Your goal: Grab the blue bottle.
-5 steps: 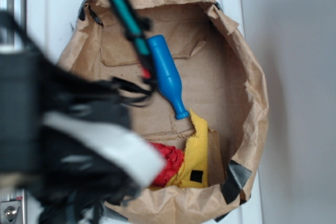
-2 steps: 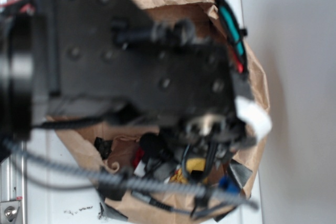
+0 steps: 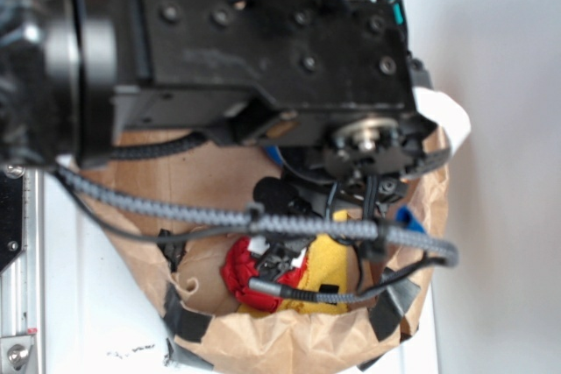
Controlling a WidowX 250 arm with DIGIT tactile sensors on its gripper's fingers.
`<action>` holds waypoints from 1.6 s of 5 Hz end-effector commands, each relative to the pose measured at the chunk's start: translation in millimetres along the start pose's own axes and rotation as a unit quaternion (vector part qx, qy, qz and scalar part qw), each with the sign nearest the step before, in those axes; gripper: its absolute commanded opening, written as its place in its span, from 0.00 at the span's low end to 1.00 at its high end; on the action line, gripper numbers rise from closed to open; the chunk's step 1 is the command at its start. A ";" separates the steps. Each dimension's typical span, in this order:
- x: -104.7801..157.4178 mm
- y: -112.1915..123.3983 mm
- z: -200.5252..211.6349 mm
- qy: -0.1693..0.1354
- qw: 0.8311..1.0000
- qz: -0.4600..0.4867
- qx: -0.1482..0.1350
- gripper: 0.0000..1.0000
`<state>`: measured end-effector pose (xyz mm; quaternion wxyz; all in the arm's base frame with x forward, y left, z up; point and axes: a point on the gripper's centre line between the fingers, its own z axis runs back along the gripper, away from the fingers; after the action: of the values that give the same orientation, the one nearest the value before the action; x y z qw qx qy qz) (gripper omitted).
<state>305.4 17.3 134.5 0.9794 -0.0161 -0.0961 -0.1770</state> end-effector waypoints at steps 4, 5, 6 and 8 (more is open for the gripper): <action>51.1 53.3 -14.7 -0.013 0.993 -0.118 0.014 1.00; 52.0 70.0 -22.2 -0.030 0.990 -0.133 0.020 1.00; 33.4 61.8 12.0 -0.080 0.978 -0.193 -0.014 1.00; 20.1 66.1 31.5 -0.117 0.969 -0.217 -0.027 1.00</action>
<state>346.2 77.3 146.4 0.9032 -0.0628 -0.1845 -0.3825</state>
